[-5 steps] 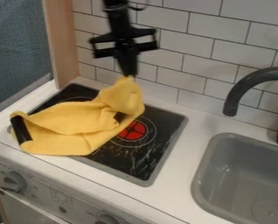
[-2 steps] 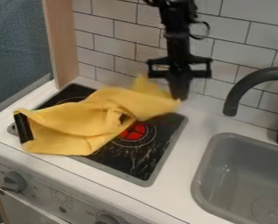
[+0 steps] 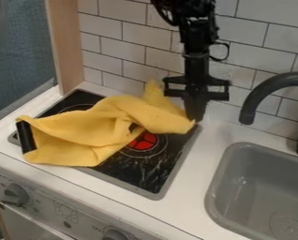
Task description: Unfold the cloth from bottom left to top right
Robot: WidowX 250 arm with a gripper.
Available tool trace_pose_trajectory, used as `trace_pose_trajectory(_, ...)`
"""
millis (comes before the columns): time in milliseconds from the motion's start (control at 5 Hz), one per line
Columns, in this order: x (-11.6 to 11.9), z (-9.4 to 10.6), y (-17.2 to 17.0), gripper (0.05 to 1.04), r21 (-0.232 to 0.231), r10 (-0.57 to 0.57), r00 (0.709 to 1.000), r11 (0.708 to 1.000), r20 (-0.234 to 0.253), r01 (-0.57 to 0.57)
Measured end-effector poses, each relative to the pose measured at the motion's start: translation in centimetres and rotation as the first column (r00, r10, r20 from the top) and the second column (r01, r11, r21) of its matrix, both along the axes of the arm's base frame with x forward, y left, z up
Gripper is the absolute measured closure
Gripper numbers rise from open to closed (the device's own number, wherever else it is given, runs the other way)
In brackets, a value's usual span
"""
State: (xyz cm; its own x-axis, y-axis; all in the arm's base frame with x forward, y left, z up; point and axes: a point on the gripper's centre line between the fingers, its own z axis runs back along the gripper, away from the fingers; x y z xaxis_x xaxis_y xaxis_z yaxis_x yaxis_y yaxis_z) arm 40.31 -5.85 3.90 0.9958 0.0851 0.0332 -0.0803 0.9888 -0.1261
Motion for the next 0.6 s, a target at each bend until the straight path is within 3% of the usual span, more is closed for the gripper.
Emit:
trace_pose_trajectory(200, -0.04, -0.26, -0.07, 1.015, 0.007, 0.003, 1.000, 1.000, -0.005, -0.003)
trace_pose_trajectory(400, -0.03, -0.28, 0.07, 0.865, 0.016, 0.018, 1.000, 1.000, -0.006, -0.018)
trace_pose_trajectory(600, -0.32, -0.50, 0.15, 0.604, 0.020, 0.035, 0.999, 0.999, -0.020, -0.035)
